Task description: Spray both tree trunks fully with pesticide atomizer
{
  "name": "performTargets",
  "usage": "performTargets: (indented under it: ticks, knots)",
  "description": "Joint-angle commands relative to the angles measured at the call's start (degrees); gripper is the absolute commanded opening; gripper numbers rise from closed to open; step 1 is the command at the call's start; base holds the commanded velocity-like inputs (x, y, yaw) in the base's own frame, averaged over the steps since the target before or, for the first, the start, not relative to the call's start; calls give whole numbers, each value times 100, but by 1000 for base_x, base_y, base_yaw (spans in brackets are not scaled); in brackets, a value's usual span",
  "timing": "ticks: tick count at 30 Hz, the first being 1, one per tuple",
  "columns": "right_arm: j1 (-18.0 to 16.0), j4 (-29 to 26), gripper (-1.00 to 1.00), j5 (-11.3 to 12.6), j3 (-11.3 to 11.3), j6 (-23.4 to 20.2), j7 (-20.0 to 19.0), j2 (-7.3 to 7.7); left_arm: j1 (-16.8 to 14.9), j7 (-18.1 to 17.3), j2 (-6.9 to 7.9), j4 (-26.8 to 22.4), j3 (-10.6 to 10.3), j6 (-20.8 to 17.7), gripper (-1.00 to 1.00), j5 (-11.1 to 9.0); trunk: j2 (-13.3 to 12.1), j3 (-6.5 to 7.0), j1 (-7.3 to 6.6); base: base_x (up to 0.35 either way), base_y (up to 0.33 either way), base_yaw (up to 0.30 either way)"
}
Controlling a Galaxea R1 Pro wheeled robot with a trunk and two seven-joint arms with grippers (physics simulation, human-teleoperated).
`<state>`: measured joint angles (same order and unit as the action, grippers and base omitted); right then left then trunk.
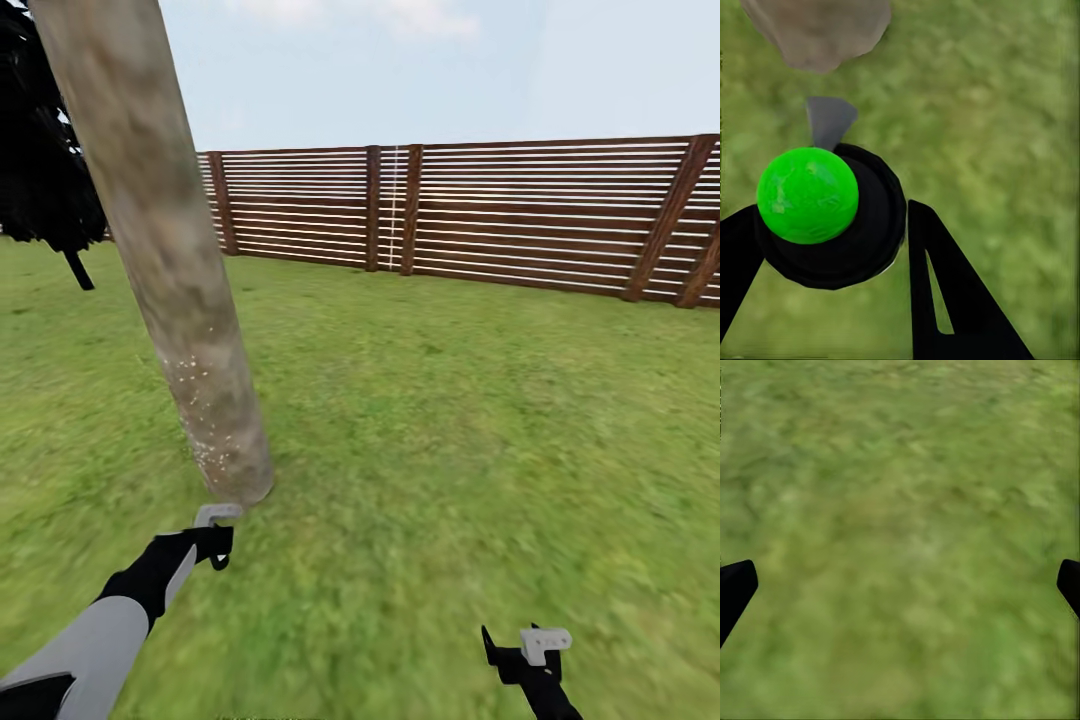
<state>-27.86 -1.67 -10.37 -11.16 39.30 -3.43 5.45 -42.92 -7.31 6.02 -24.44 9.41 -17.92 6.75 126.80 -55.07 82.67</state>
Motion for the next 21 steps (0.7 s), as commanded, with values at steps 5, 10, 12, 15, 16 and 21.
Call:
performTargets:
  ticks: [5, 10, 12, 15, 16, 21]
  knots:
    - [0, 0, 100, 0, 0, 2, -1, 0, -3, 182, 30, 70, 271, 7, -100, -111, 0, 0, 0, 0, -271, 207]
    - [8, 0, 100, -8, 0, -1, 1, 27, -3, 386, 5, 71, 289, 15, -100, -147, 0, 0, 0, 0, -271, 10]
    - [9, 0, 100, -6, 0, 1, 1, 33, -2, 388, 5, 71, 289, 14, -100, -147, 0, 0, 0, 0, -271, 0]
    - [9, 0, 100, -1, 0, 3, 1, 29, -4, 388, 5, 71, 289, 16, -100, -147, 0, 0, 0, 0, -271, 0]
    - [9, 0, 100, 0, 0, 2, 1, 17, -3, 389, 5, 71, 289, 17, -100, -147, 0, 0, 0, 0, -271, 49]
    - [9, 0, 100, 0, 1, 3, 1, 1, -3, 389, 5, 71, 290, 17, -100, -147, 0, 0, 0, 0, -271, 230]
